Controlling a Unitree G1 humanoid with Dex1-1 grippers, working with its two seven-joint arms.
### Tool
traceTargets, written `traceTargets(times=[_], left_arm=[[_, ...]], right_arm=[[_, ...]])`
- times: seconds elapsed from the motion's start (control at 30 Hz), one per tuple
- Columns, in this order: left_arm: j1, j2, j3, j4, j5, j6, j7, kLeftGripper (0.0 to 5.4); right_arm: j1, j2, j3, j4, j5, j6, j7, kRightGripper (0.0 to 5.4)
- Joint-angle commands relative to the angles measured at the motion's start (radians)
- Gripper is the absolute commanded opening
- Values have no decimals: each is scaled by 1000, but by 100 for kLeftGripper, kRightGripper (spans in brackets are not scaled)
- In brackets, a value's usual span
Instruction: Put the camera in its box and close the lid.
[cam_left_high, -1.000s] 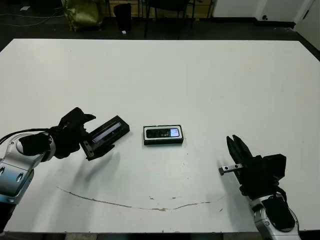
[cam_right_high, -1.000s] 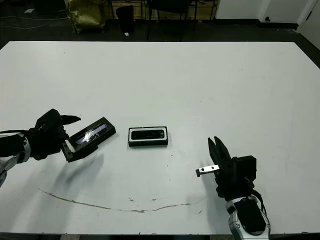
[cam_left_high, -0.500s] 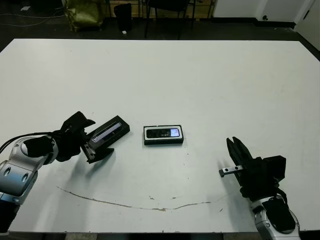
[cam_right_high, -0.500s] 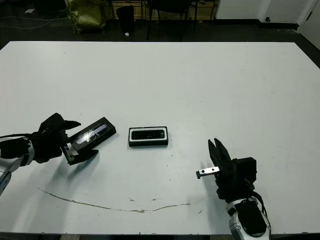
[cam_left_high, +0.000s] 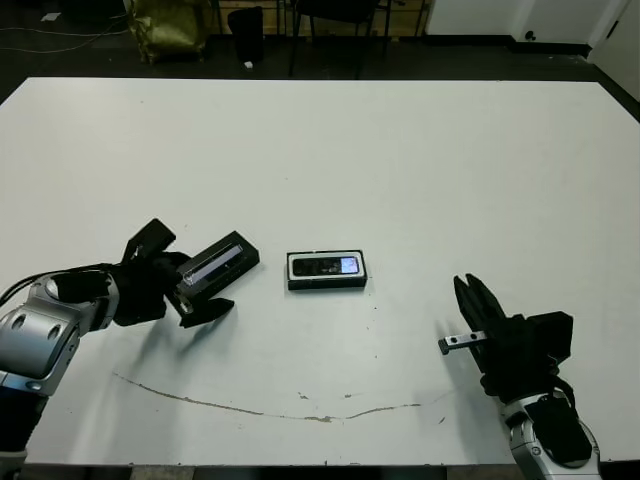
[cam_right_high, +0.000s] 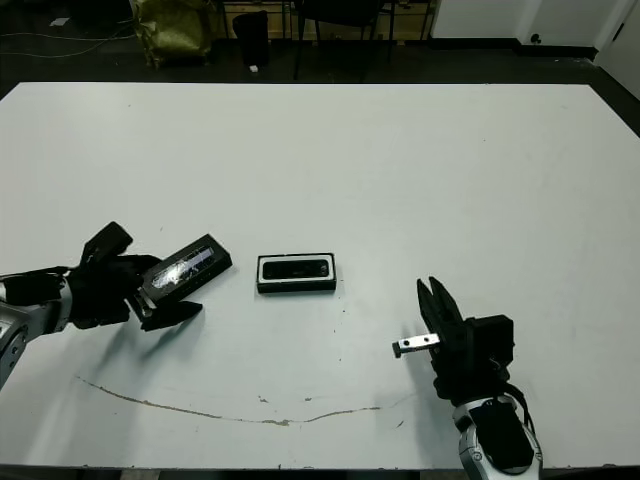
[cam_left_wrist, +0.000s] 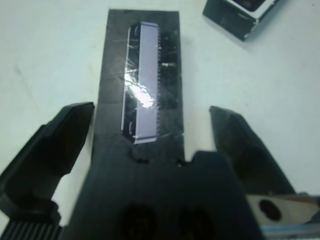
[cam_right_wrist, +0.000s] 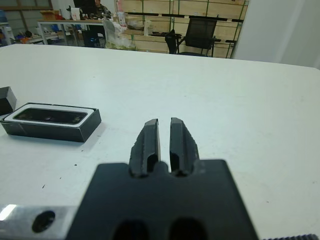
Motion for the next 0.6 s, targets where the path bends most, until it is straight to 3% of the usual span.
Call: traceTargets(times=[0.03, 0.17, 0.27, 0.6], left_arm=[[26, 44, -65, 11, 94, -87, 3, 538], [32, 53, -90, -21, 149, -111, 30, 538], [52, 37, -78, -60, 155, -95, 67, 501], [72, 5, -42, -72, 109, -66, 88, 259]], right_arm=[[15, -8, -7, 5, 9, 18, 0, 0], [14, -7, -6, 8, 7, 12, 1, 0], [13, -8, -5, 18, 5, -4, 4, 0], [13, -14, -6, 7, 7, 12, 4, 0]])
